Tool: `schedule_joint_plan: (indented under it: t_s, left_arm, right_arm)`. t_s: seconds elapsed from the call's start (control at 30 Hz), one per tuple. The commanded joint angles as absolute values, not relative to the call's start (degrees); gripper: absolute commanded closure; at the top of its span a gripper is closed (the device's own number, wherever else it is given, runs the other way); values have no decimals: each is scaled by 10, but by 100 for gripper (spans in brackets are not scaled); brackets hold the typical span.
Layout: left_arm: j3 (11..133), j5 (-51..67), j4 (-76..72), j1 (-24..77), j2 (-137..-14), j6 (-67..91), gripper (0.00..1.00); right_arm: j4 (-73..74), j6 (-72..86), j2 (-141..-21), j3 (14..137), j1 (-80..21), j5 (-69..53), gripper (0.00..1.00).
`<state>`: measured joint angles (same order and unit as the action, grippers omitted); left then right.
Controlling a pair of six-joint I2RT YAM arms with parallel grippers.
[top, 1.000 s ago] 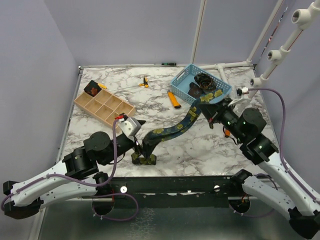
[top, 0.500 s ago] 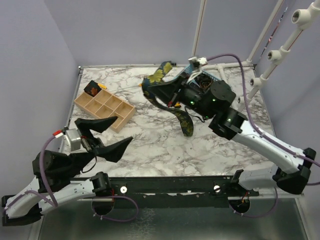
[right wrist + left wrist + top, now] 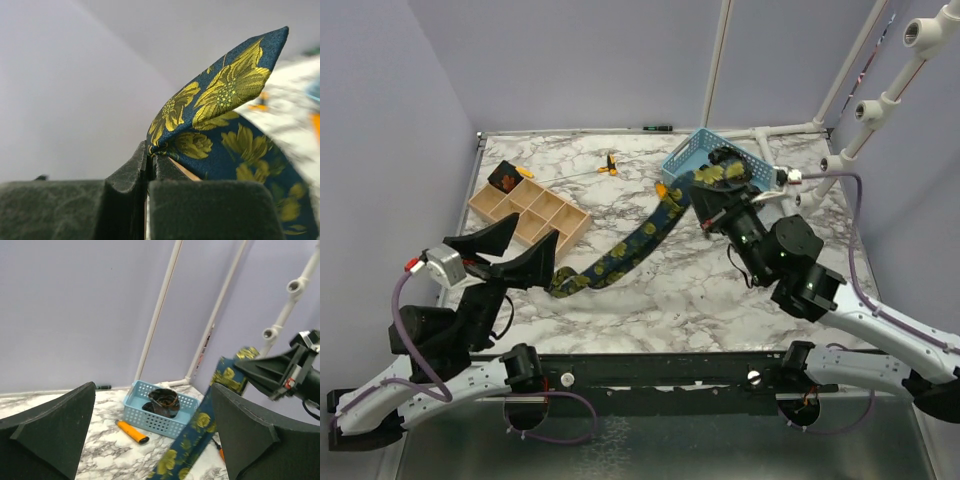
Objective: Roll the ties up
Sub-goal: Flatten out the tie at the center of the board.
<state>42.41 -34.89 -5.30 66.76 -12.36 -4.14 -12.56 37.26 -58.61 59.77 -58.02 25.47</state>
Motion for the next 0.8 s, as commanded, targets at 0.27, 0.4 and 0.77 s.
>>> schedule_joint_plan:
  t_s: [0.27,0.4,0.77]
  left_arm:
    - [288,-403,-100,667,-247,87,4]
    - [230,-420,-117,668,-247,167,6]
    - [232,-570,146,667,-240,417,9]
  right_arm:
    - [358,774,-398,292,-547,605,100]
    - [416,864,-377,243,-547,610,100]
    - [579,1038,-428,250,-547,670,100]
